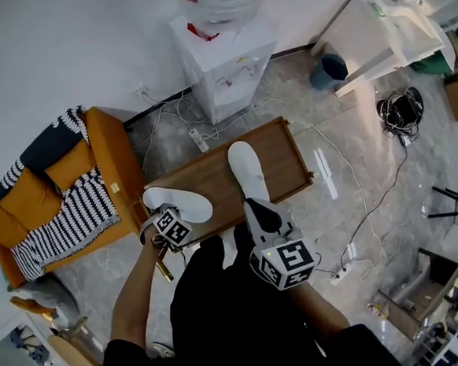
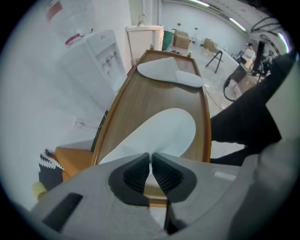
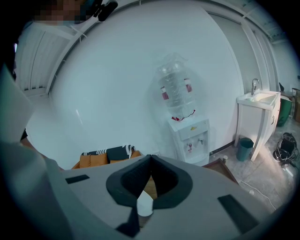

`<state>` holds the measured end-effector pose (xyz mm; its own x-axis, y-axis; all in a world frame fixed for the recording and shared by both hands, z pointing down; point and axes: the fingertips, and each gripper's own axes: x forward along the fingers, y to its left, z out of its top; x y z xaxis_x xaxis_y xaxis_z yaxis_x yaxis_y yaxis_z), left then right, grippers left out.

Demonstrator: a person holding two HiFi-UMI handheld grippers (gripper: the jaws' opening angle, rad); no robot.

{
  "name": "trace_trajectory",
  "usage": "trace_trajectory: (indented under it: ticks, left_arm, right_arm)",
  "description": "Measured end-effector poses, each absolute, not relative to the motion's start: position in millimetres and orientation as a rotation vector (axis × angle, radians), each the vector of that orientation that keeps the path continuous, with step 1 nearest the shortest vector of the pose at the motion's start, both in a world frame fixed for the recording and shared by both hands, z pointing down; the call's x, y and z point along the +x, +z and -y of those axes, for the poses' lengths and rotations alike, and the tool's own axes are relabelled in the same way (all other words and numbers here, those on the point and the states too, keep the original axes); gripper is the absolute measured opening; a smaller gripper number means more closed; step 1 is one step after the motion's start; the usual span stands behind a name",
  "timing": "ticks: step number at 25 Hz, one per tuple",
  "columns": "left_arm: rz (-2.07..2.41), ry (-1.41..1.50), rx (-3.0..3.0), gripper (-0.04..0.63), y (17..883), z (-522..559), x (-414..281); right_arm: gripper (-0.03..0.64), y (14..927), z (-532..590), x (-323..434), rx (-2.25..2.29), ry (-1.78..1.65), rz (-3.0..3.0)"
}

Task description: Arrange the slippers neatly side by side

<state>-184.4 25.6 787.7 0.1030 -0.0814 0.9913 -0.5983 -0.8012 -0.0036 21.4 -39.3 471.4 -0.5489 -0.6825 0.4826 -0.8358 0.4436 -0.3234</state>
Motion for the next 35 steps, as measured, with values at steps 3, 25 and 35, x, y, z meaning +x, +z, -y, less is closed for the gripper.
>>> trace_trajectory:
  ticks: [3,25,35]
  left_arm:
    - [0.727,1.641,1.924,0.031,781,-28,-184]
    - [1.083,0.862,1.429,0.028,748,-17,-146]
    - [1.099,0.543,1.278,0.028,753,4,-97]
  right_arm:
    - [0.012,470,39,22,1.303,0.78,2.422]
    - [0.012,479,68,53,1.253,0.774,2.445]
    - [0.012,487,84,68,1.213,0.78,2.441]
